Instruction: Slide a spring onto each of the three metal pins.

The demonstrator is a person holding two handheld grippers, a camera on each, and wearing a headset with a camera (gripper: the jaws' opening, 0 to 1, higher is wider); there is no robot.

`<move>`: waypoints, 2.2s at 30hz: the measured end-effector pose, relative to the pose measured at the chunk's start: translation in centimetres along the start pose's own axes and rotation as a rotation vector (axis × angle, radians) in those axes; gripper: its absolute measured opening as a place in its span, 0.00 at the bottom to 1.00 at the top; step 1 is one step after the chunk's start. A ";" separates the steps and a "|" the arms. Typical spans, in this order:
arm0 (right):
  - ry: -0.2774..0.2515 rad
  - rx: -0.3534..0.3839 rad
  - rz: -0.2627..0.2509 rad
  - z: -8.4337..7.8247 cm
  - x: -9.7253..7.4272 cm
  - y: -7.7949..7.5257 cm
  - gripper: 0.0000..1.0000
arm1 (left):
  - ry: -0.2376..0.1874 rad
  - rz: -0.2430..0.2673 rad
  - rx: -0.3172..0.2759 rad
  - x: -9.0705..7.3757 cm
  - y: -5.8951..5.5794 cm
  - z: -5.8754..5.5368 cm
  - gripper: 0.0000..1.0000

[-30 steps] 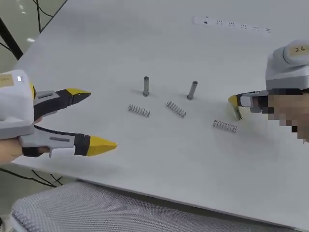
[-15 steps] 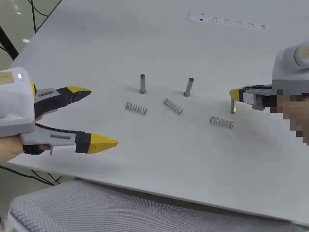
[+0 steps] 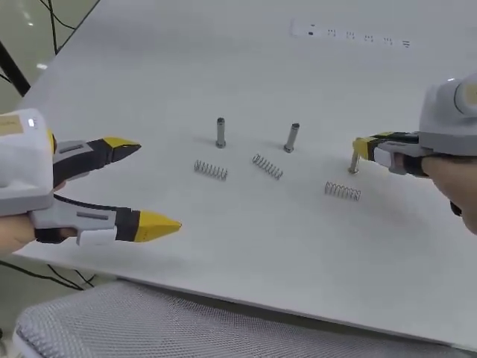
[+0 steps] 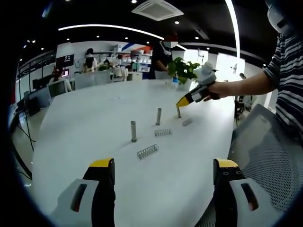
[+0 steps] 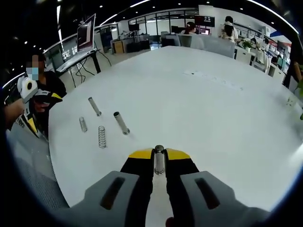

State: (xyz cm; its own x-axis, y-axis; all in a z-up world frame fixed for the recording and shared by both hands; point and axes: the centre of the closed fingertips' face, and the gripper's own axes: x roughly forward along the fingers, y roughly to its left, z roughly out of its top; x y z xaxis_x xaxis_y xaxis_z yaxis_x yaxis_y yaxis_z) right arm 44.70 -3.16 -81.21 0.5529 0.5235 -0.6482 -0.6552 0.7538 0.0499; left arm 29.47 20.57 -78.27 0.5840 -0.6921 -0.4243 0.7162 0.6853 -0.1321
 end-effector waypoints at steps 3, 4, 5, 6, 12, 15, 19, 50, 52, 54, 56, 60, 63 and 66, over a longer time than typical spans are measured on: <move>-0.007 0.003 -0.003 0.0 0.0 0.0 0.10 | 0.002 -0.002 0.001 0.0 0.0 0.1 0.85; -0.007 0.002 -0.005 0.0 -0.1 -0.1 0.10 | 0.003 -0.003 0.003 0.1 0.0 0.1 0.85; -0.007 0.000 -0.005 0.0 -0.1 -0.1 0.10 | 0.003 -0.003 0.004 0.1 0.0 0.1 0.85; -0.008 -0.005 -0.006 0.0 -0.2 0.0 0.10 | 0.003 -0.005 0.004 0.1 0.0 0.2 0.85; -0.020 -0.013 -0.006 -0.3 -0.6 0.2 0.10 | 0.009 -0.011 0.002 0.3 -0.1 0.1 0.84; -0.025 -0.002 -0.002 -0.4 -0.8 0.2 0.11 | 0.008 -0.014 0.001 0.4 -0.2 0.2 0.84; -0.024 0.019 -0.001 -0.5 -0.9 0.1 0.11 | 0.005 -0.014 0.001 0.4 -0.1 0.2 0.84; -0.031 0.012 0.001 -0.7 -1.5 0.3 0.24 | 0.006 -0.015 -0.006 0.2 -0.3 -0.1 0.84; -0.037 0.015 0.001 -0.7 -1.7 0.2 0.25 | 0.005 -0.016 -0.005 0.2 -0.3 0.0 0.84; -0.041 0.017 0.001 -0.7 -1.8 0.2 0.26 | 0.007 -0.017 -0.005 0.2 -0.3 -0.1 0.84; -0.040 0.019 0.001 -0.7 -1.9 0.1 0.27 | 0.008 -0.017 -0.005 0.2 -0.2 -0.1 0.84; -0.043 0.024 0.003 -1.0 -2.3 0.1 0.28 | 0.008 -0.018 -0.001 0.3 -0.3 -0.1 0.84; -0.049 0.026 0.005 -1.1 -2.7 0.1 0.28 | 0.006 -0.018 0.001 0.3 -0.3 0.0 0.84; -0.051 0.028 0.003 -1.1 -3.0 -0.1 0.28 | 0.006 -0.019 0.004 0.3 -0.2 0.1 0.84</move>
State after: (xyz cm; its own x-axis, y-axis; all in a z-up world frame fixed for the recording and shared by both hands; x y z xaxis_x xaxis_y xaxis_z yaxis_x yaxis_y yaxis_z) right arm 42.52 -5.22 -80.13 0.5769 0.5445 -0.6088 -0.6424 0.7628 0.0735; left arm 29.49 20.19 -78.28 0.5677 -0.7038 -0.4272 0.7288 0.6709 -0.1369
